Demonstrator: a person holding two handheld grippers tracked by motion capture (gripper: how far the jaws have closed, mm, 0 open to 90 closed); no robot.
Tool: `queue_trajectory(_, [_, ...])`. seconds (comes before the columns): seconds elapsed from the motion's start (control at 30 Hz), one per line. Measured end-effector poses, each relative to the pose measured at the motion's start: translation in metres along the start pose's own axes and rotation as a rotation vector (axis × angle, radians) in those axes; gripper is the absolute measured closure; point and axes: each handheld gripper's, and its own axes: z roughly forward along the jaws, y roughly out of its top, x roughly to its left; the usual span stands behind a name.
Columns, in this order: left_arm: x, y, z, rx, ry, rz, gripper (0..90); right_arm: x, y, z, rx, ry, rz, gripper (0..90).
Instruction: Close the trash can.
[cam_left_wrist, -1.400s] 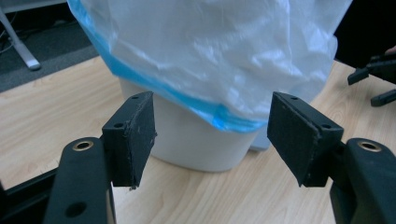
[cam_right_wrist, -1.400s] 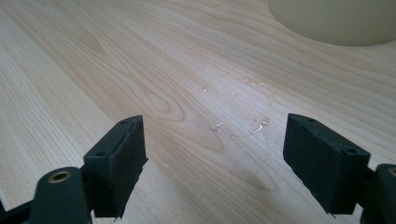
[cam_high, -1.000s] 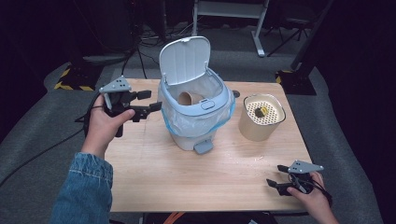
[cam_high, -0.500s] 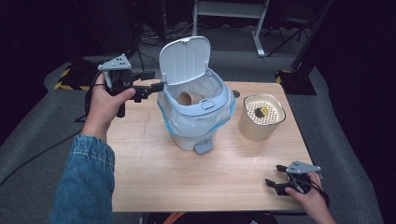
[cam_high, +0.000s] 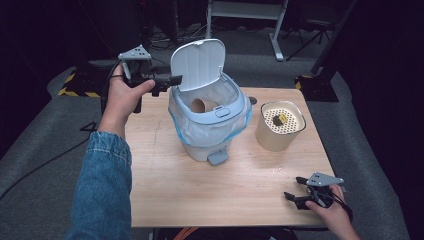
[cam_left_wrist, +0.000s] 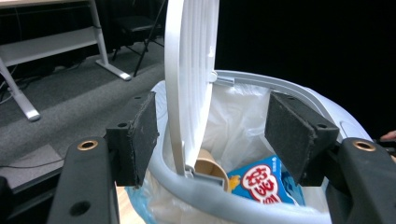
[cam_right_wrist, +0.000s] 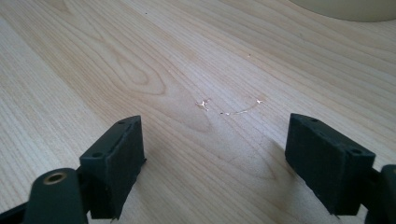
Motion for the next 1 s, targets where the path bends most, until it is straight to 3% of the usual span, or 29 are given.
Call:
queue_trajectory(0.2, [-0.003,0.007,0.002,-0.027,-0.014,0.002,37.2,0.0,0.0,0.0,0.0,0.007,-0.001,19.6])
queue_trajectory(0.5, [-0.011,0.016,-0.001,-0.009,-0.024,0.016,39.0,0.0,0.0,0.0,0.0,0.008,-0.003,19.4])
queue_trajectory(0.57, [-0.014,0.019,-0.003,-0.035,-0.047,0.018,40.2,0.0,0.0,0.0,0.0,0.009,-0.003,19.3])
queue_trajectory(0.6, [-0.019,0.022,-0.005,-0.07,-0.084,0.015,42.9,0.0,0.0,0.0,0.001,0.009,-0.003,19.1])
queue_trajectory(0.63, [-0.019,0.022,-0.005,-0.07,-0.084,0.015,42.7,0.0,0.0,0.0,0.001,0.009,-0.003,19.1])
queue_trajectory(0.67, [-0.026,0.025,-0.005,-0.081,-0.116,0.027,42.3,0.0,0.0,0.0,0.002,0.01,-0.004,18.9])
queue_trajectory(0.77, [-0.035,0.026,-0.002,-0.062,-0.139,0.049,41.8,0.0,0.0,0.0,0.002,0.011,-0.004,18.7])
queue_trajectory(0.8, [-0.044,0.026,0.002,-0.052,-0.175,0.065,41.5,0.0,0.0,0.001,0.003,0.012,-0.006,18.5])
queue_trajectory(0.83, [-0.044,0.026,0.002,-0.052,-0.175,0.065,41.2,0.0,0.0,0.001,0.003,0.012,-0.006,18.5])
queue_trajectory(0.9, [-0.055,0.024,0.007,-0.041,-0.214,0.073,40.8,0.0,0.0,0.001,0.003,0.012,-0.006,18.4])
queue_trajectory(1.0, [-0.059,0.019,0.014,-0.015,-0.223,0.073,40.7,0.0,0.0,0.001,0.003,0.012,-0.006,18.4])
